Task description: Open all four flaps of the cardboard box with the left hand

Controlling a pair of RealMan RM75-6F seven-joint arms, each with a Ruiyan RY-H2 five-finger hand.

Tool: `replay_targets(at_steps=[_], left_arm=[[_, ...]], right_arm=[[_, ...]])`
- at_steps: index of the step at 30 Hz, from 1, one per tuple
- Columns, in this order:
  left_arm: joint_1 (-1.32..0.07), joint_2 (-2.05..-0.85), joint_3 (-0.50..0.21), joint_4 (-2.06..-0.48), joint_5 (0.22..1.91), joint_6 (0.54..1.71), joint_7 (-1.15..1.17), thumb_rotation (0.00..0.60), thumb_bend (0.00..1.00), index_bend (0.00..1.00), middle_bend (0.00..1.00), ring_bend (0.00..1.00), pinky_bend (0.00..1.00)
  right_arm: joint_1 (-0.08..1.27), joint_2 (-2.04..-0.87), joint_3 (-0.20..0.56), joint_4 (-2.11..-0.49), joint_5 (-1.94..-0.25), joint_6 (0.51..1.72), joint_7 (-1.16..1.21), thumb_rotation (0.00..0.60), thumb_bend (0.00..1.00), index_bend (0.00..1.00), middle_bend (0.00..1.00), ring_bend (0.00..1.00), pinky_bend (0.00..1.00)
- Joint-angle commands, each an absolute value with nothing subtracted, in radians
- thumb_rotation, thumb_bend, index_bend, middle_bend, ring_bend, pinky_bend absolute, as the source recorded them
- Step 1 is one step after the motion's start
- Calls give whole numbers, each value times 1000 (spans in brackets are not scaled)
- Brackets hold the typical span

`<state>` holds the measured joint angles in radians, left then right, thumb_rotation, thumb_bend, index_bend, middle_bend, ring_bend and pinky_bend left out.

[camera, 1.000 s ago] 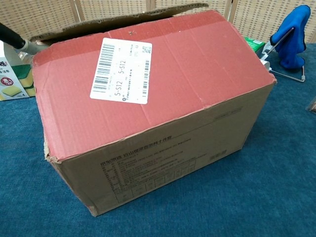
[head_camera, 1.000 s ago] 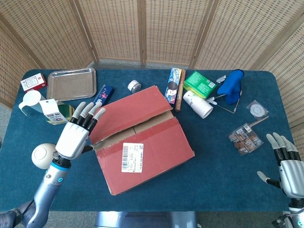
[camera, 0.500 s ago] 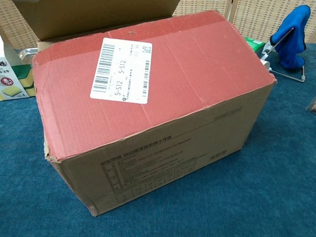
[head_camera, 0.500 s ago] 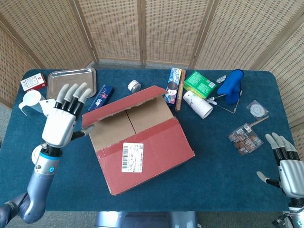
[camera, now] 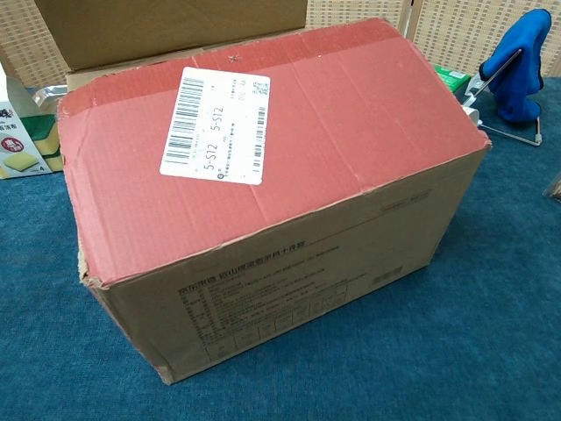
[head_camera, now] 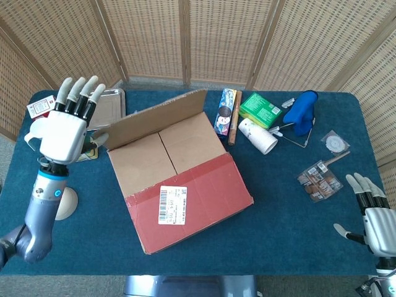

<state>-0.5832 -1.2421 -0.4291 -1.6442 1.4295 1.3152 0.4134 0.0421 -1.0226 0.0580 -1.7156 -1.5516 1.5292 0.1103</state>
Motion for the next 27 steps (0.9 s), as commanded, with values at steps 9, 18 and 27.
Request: replay_targets(at_steps=[9,18,27], left_arm=[[-749,-1315,-453,-1333,1293,1141,390,600,88,0,0,0,0],[-814,-1426,-397,-1104,1230,1038,344,600,88,0,0,0,0],[-808,-1334,-383,-1245,1202,957,209,600,89,2,0,0,0]], right_arm=[[42,-997,42,-1734,-1601,1540,158,600,0,0,0,0,126],[42,-982,31,-1749,-1639,1555,189,600,0,0,0,0,127],[51,-978,30,-1741,-1627,1538,218,600,0,0,0,0,129]])
